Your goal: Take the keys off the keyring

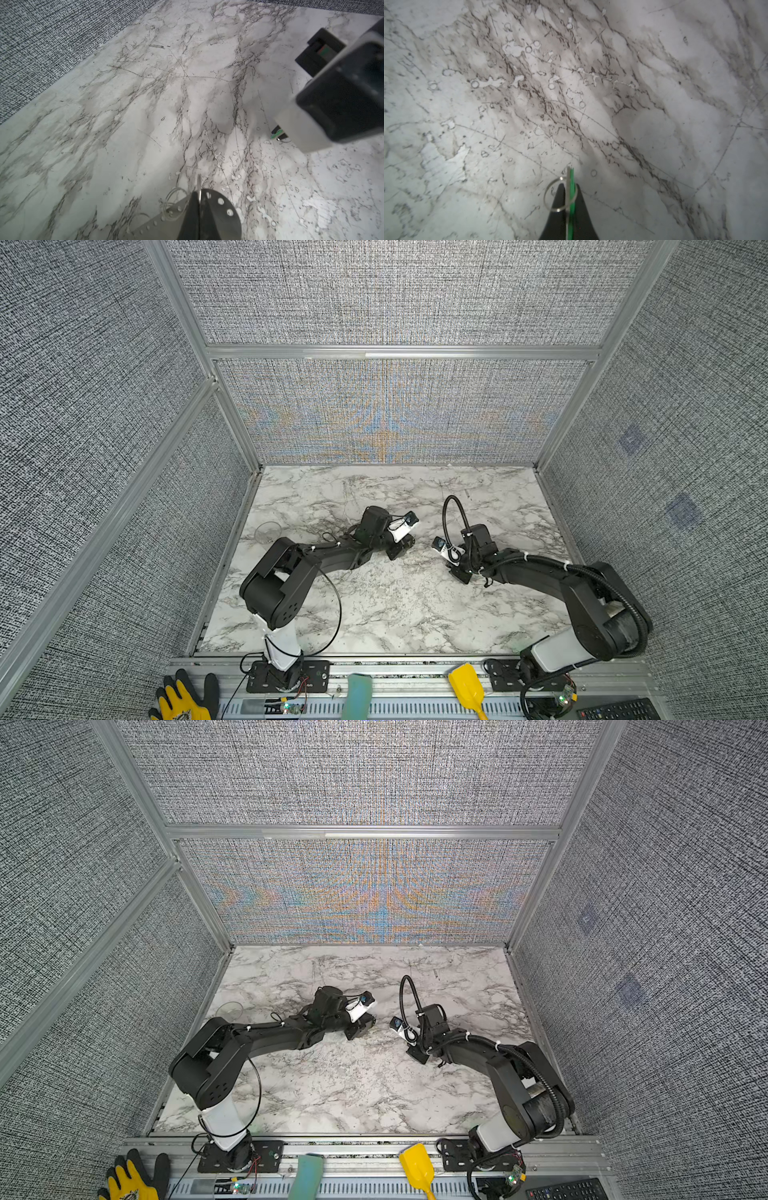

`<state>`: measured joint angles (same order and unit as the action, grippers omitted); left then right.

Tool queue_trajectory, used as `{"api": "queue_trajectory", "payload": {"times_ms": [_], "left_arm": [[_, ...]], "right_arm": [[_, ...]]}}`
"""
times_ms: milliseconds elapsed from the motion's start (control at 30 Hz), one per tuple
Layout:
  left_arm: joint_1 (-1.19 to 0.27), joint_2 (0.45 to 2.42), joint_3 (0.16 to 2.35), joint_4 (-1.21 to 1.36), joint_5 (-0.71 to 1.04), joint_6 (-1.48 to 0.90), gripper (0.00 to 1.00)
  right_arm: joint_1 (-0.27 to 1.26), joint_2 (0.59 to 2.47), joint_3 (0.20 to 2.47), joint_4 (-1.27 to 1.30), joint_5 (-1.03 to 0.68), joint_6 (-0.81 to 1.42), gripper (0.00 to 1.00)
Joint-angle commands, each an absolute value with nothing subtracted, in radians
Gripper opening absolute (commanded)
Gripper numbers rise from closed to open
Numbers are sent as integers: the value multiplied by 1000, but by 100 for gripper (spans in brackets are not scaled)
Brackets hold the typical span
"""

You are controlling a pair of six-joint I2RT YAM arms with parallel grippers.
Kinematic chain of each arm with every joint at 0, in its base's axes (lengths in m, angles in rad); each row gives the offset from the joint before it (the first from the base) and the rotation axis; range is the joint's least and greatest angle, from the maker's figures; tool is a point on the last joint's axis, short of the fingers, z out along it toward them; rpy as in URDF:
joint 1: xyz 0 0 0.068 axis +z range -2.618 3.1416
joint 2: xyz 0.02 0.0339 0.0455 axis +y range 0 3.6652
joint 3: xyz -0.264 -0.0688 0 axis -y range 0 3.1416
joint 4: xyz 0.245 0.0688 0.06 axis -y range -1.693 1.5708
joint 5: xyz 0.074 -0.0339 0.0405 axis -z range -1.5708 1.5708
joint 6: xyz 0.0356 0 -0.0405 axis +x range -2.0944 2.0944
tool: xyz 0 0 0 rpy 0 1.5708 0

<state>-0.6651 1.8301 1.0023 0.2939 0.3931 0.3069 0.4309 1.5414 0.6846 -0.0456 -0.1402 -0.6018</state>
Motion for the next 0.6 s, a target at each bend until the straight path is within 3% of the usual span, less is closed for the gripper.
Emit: {"api": "queue_trajectory", "payload": {"times_ms": [0, 233, 433, 567], "left_arm": [[-666, 1871, 1067, 198, 431, 337, 0], [-663, 1942, 1151, 169, 414, 335, 0], [-658, 2008, 1226, 146, 390, 316, 1], [-656, 2063, 1288, 116, 393, 313, 11]], "right_arm": [[414, 1562, 689, -37, -143, -618, 12], [378, 1544, 697, -40, -143, -614, 37], [361, 1446, 688, -65, -130, -606, 43], [354, 1361, 669, -88, -101, -589, 46]]}}
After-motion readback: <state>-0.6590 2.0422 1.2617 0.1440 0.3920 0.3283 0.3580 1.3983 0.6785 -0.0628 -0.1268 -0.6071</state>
